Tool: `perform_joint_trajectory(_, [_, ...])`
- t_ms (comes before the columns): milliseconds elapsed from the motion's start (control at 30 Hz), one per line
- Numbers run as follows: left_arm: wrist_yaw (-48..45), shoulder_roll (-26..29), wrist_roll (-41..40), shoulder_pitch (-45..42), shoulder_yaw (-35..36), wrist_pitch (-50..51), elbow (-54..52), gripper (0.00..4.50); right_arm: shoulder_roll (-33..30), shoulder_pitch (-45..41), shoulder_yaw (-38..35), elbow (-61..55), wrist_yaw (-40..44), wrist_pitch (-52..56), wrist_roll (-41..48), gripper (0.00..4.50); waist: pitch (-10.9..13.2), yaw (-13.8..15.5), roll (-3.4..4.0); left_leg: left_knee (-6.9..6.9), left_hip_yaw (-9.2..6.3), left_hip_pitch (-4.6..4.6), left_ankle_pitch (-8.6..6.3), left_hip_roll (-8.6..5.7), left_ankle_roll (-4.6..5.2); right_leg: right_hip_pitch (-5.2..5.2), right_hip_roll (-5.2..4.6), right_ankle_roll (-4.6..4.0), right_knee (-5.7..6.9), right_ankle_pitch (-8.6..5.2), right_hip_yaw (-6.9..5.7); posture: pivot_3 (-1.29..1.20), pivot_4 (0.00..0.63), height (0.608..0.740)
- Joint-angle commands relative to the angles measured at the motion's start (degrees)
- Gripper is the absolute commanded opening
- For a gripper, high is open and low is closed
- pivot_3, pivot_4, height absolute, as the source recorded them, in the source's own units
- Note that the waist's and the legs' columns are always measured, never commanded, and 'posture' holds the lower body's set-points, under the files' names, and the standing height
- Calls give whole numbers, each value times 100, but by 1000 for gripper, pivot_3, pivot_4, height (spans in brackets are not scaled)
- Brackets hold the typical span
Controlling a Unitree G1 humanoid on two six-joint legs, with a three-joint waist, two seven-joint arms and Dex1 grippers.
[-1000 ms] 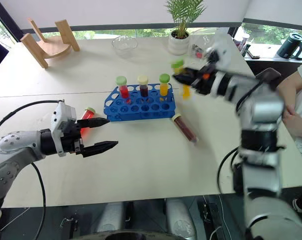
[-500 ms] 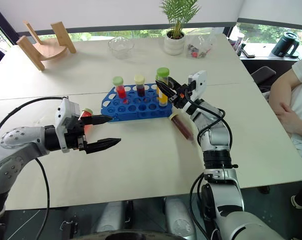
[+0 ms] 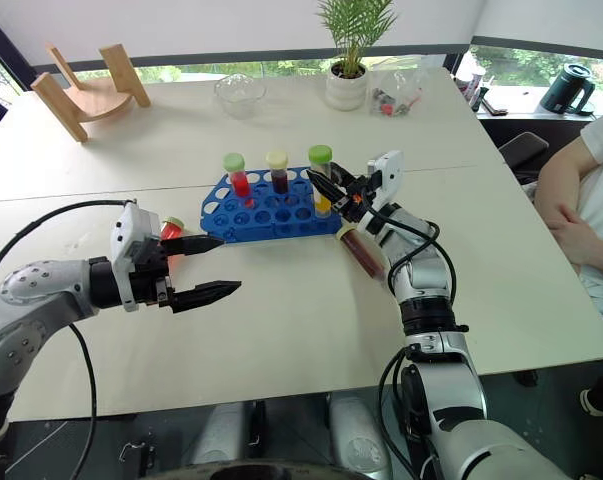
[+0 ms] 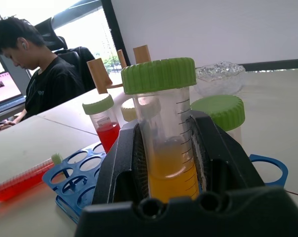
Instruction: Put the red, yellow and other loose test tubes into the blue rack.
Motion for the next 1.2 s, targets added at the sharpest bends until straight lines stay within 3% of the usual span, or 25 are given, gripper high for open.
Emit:
perform_joint_trajectory(33, [19, 65, -75, 22, 173, 12, -210, 4500, 63, -62, 88, -33, -25, -115, -9, 818, 0, -7, 0, 0, 0, 0, 0, 0, 0, 0, 0, 0, 0, 0, 0, 0, 150, 740])
perform_joint_trajectory(333, [69, 56, -94, 17, 151, 68, -258, 4500, 63, -74, 147, 552, -54, -642, -196, 818, -1, -9, -1, 1, 1, 3, 0, 0, 0, 2, 0, 0, 0, 0, 0, 0, 150, 740])
perform_joint_trajectory(467, [88, 33, -86, 3, 136, 87, -281, 4500, -69, 78, 229, 412, -105, -594, -318, 2691, -1, -5, -1, 1, 0, 5, 0, 0, 0, 4, 1, 0, 2, 1, 0, 0, 150, 740])
perform_joint_trajectory(567, [118, -15, -63, -27, 82, 73, -270, 4500, -599, 383, 399, -347, -145, -2, -609, 4266, 0, 35, 0, 0, -2, 2, 0, 0, 0, 4, -1, -1, 1, 0, -1, 0, 150, 740])
perform_joint_trajectory(600, [126, -25, -55, -31, 67, 68, -268, 4500, -774, 459, 451, -571, -136, 181, -675, 4447, 1, 52, 1, 1, -2, 0, 0, -2, 0, 3, -3, -1, -1, 0, -1, 0, 150, 740])
perform_joint_trajectory(733, [165, -120, 9, 5, -45, 25, -273, 4500, -2040, 599, 622, -1983, 310, 1909, -669, 4447, 4, 71, 6, 6, 6, -2, 0, -5, 0, 2, -7, 0, -1, 0, 4, 0, 150, 740])
perform_joint_trajectory(867, [96, -203, 81, 38, -185, -44, -227, 4500, -3642, -214, 1138, -2974, 1085, 5316, -41, 4447, 7, 51, 12, 5, 4, 2, 0, -3, 1, 1, -2, -1, 0, 0, 6, 0, 150, 740])
perform_joint_trajectory(933, [68, -237, 151, 38, -248, -112, -172, 4500, -4061, -631, 1658, -3097, 1362, 6250, 70, 4447, 3, 10, 6, 7, 5, 5, 0, -1, 2, 1, 1, -3, 0, -1, 8, 0, 150, 740])
perform_joint_trajectory(1033, [67, -314, 255, -1, -339, -182, -110, 4500, -4191, -980, 2232, -3018, 1457, 6720, 35, 4447, -5, 3, -8, 0, -4, 8, -2, 3, 6, 2, 8, -15, -1, -8, 0, 0, 150, 740])
perform_joint_trajectory(1200, [76, -424, 353, -35, -413, -259, -85, 4500, -3807, -1315, 2847, -2433, 1199, 6835, -221, 4447, -3, 12, -7, 7, 5, -6, -3, -2, 7, -7, -1, -12, -2, -7, 3, 0, 150, 740])
